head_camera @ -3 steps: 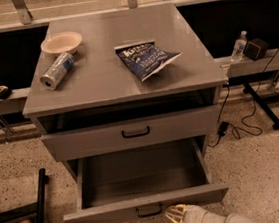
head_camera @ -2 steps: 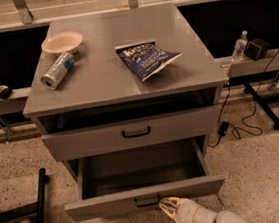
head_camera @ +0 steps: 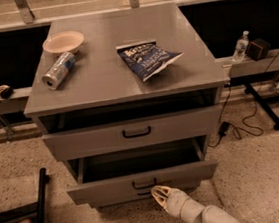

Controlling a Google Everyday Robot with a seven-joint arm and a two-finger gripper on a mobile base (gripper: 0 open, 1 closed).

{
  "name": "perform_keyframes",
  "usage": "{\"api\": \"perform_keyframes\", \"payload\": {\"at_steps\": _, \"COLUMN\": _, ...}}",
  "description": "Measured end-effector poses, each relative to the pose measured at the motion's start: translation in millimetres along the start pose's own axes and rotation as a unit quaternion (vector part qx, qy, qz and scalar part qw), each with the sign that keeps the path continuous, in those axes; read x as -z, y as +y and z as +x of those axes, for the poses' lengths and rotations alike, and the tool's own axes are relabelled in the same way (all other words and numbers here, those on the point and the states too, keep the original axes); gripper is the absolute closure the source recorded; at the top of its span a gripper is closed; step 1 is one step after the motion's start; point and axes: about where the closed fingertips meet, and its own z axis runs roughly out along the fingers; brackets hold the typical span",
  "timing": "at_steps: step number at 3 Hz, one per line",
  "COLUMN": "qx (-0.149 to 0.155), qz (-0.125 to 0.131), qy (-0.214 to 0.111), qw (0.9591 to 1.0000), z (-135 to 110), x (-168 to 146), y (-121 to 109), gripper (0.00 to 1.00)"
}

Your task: Close middle drawer

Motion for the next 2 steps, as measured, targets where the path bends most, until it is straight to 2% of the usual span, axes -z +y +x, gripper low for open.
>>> {"api": "perform_keyframes", "payload": {"at_steps": 1, "qx": -0.034, "qz": 0.026, "qy": 0.001, "qw": 0.9991, "z": 14.5, "x": -34.3, "y": -34.1, "gripper": 1.0}}
{"api": "perform_keyframes", "payload": {"at_steps": 2, "qx": -0.042, "qz": 0.025, "qy": -0.001, "qw": 0.9988, "z": 17.1, "x": -40.2, "y": -41.4, "gripper": 1.0}}
